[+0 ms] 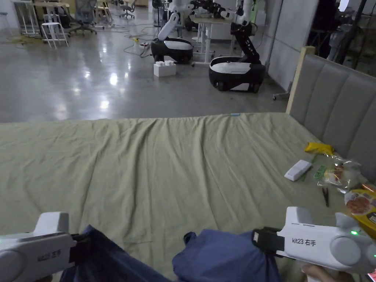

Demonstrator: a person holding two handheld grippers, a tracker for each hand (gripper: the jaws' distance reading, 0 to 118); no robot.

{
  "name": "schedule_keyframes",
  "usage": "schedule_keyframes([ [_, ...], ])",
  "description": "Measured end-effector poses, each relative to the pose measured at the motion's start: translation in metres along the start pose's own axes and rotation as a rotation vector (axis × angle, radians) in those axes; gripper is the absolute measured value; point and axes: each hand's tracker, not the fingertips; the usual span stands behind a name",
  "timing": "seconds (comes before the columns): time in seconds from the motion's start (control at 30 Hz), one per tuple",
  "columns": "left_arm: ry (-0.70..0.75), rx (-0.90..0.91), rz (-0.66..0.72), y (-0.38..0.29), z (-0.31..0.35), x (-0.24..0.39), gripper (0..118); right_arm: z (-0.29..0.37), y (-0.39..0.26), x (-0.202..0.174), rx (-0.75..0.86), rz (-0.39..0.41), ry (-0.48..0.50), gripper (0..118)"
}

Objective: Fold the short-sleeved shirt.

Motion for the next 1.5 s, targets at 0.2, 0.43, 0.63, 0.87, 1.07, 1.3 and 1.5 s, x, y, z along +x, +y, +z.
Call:
schedule_keyframes([
  [0.2, 0.022, 0.291, -0.059, 0.029, 0.174, 0.01, 3, 0.108, 0.045, -0.043, 0.296, 0.046, 0.075, 7],
  [0.43, 0.141, 0.603, -0.081, 0.069, 0.309, 0.016, 3, 0.199, 0.111, -0.103, 0.566, 0.123, 0.044, 5],
  [0.63, 0.201, 0.713, -0.102, 0.098, 0.366, 0.019, 3, 0.245, 0.15, -0.147, 0.72, 0.218, -0.024, 5],
  [0.87, 0.247, 0.779, -0.093, 0.123, 0.388, 0.018, 3, 0.269, 0.187, -0.178, 0.826, 0.292, -0.086, 5],
  [1.07, 0.23, 0.802, -0.068, 0.133, 0.379, 0.019, 3, 0.262, 0.196, -0.181, 0.849, 0.293, -0.131, 5],
  [1.3, 0.259, 0.765, -0.081, 0.147, 0.35, 0.016, 3, 0.248, 0.207, -0.175, 0.834, 0.28, -0.145, 5],
  [1.5, 0.255, 0.743, -0.077, 0.156, 0.327, 0.01, 3, 0.234, 0.215, -0.174, 0.825, 0.269, -0.141, 5],
])
